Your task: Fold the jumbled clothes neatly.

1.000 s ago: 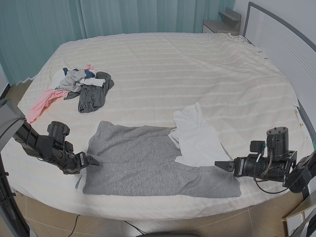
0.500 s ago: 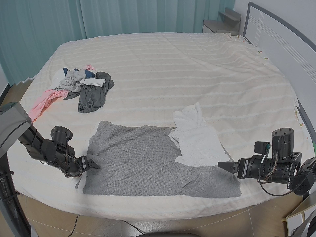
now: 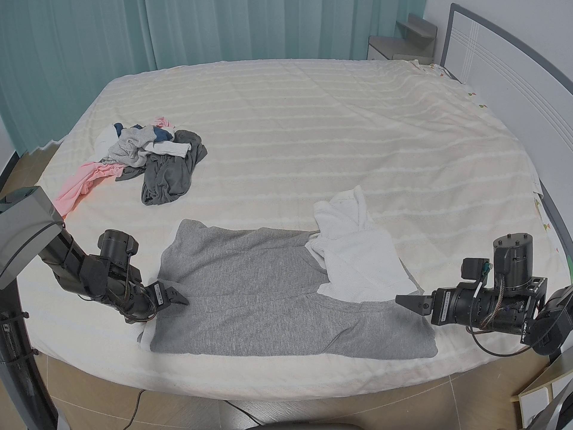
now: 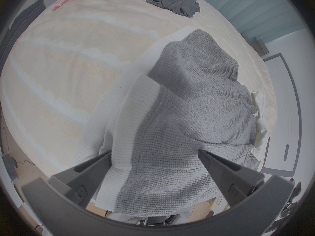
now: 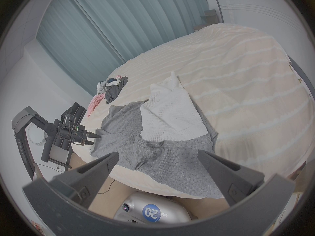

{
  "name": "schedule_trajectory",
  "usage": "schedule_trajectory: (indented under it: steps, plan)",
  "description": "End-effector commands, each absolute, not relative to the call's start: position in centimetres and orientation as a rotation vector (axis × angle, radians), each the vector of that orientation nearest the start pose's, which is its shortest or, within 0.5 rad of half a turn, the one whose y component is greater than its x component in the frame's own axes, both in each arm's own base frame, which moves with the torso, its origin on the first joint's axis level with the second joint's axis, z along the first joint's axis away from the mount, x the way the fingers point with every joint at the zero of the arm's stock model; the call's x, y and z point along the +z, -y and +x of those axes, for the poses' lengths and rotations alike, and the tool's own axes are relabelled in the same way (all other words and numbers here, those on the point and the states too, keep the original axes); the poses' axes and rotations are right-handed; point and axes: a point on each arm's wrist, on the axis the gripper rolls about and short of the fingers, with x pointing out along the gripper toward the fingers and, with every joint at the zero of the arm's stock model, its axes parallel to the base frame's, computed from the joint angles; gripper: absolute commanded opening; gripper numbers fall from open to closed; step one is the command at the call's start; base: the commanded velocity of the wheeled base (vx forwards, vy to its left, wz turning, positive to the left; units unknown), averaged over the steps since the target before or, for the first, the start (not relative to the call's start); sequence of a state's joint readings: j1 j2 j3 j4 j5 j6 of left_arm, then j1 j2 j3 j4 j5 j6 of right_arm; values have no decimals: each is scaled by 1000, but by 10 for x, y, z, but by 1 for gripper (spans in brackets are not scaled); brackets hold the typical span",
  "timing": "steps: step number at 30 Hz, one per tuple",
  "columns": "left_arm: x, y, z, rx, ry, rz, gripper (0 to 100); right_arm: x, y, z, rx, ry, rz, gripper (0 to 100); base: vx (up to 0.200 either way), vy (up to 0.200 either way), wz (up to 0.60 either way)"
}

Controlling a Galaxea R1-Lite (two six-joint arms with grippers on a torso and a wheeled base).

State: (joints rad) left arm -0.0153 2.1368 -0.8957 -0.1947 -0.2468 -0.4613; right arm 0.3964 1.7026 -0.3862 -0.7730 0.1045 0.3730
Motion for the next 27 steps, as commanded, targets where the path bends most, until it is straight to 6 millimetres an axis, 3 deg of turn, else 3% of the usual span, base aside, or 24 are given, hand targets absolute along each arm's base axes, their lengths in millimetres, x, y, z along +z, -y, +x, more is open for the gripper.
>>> schedule_trajectory:
  steps: [1,2,3,18,27]
  plan:
    - [25,11,339,6,-1086,-537,100,94,-97,224,381,-627,276,100,0,0,0]
    - [26,11,338,7,-1086,-538,100,94,-97,225,381,-629,275,100,0,0,0]
    - [26,11,337,7,-1086,-538,0,94,-96,225,379,-629,276,100,0,0,0]
    - [41,4,318,52,-1067,-600,0,90,-93,225,362,-646,281,100,0,0,0]
    - [68,-12,302,70,-1007,-655,0,79,-92,226,333,-708,346,100,0,0,0]
